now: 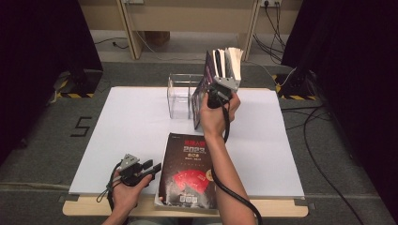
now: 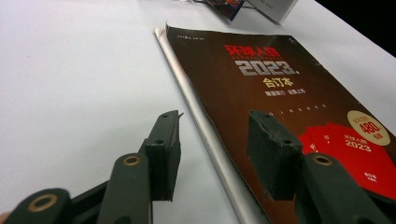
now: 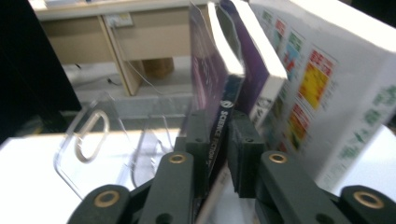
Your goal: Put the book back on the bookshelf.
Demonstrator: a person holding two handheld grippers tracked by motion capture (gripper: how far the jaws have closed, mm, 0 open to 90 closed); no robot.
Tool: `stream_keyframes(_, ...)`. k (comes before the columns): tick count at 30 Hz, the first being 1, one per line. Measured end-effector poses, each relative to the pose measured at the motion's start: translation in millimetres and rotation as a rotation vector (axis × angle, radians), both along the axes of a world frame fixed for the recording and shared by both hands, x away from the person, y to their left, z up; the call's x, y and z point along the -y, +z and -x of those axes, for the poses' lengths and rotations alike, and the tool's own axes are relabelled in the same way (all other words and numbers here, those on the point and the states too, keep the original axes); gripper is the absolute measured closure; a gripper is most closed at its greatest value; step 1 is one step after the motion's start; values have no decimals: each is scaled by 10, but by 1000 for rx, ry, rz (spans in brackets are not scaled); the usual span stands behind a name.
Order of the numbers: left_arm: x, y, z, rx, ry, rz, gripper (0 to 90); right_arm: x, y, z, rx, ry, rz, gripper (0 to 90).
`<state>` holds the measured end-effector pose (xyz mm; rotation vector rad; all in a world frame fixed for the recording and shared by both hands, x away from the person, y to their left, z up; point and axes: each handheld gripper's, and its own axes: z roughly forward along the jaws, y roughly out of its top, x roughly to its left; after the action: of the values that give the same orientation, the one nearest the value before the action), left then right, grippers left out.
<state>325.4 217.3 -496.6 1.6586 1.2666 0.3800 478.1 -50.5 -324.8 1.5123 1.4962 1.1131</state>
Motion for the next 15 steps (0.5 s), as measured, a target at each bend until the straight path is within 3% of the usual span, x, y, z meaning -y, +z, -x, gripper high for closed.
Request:
stream_keyframes(10, 15, -3, 3, 0, -5, 1, 540, 83, -64, 165, -16, 4, 38, 725)
stream_keyframes(15, 16, 2, 4, 2, -3, 5, 540, 134, -97, 277, -30, 22, 7, 721)
